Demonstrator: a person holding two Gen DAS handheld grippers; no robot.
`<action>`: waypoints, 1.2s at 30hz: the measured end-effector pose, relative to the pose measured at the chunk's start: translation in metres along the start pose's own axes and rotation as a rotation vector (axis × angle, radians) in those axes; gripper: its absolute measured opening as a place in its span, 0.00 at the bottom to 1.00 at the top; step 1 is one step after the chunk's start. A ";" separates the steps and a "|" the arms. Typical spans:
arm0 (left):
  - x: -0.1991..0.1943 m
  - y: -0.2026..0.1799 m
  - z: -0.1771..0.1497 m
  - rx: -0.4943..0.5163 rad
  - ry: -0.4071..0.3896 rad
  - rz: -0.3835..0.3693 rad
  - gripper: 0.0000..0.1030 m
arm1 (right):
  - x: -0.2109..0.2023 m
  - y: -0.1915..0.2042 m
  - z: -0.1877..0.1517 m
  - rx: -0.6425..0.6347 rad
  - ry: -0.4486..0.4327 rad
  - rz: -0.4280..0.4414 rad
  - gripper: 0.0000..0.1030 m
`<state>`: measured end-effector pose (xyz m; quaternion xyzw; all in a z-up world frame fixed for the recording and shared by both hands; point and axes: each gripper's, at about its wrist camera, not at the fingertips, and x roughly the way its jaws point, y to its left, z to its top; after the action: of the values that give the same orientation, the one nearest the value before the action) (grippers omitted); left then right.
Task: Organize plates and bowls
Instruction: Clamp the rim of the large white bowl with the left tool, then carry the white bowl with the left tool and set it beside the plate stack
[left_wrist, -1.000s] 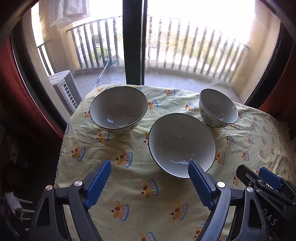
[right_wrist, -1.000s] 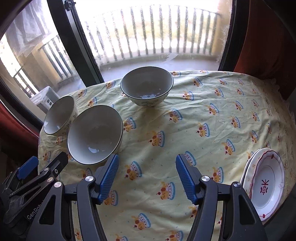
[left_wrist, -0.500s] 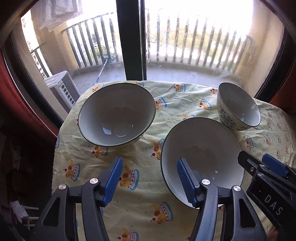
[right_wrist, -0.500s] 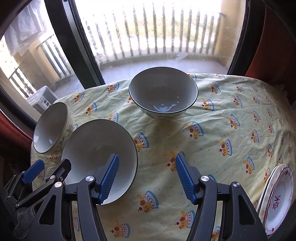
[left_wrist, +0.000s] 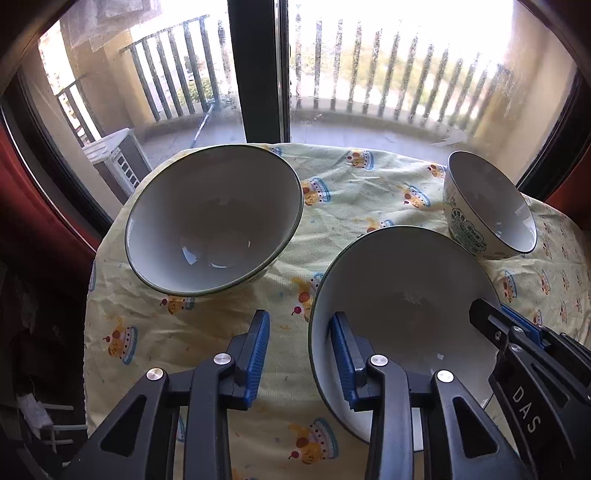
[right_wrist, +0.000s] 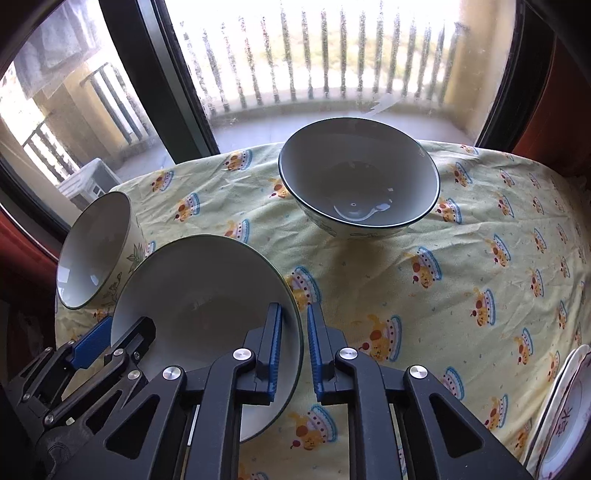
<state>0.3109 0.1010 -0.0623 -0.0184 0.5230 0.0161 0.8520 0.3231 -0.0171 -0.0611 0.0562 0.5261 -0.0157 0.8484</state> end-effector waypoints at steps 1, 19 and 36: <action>0.000 0.000 0.000 0.002 -0.001 -0.002 0.34 | 0.000 0.000 0.000 -0.004 -0.003 -0.004 0.13; -0.014 -0.004 -0.009 0.031 -0.013 -0.075 0.21 | -0.014 -0.004 -0.008 -0.022 0.013 0.042 0.09; -0.047 -0.031 -0.060 0.100 0.025 -0.114 0.21 | -0.054 -0.033 -0.060 0.007 0.035 -0.012 0.09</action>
<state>0.2380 0.0665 -0.0471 -0.0058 0.5319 -0.0589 0.8447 0.2424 -0.0449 -0.0421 0.0561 0.5411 -0.0219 0.8388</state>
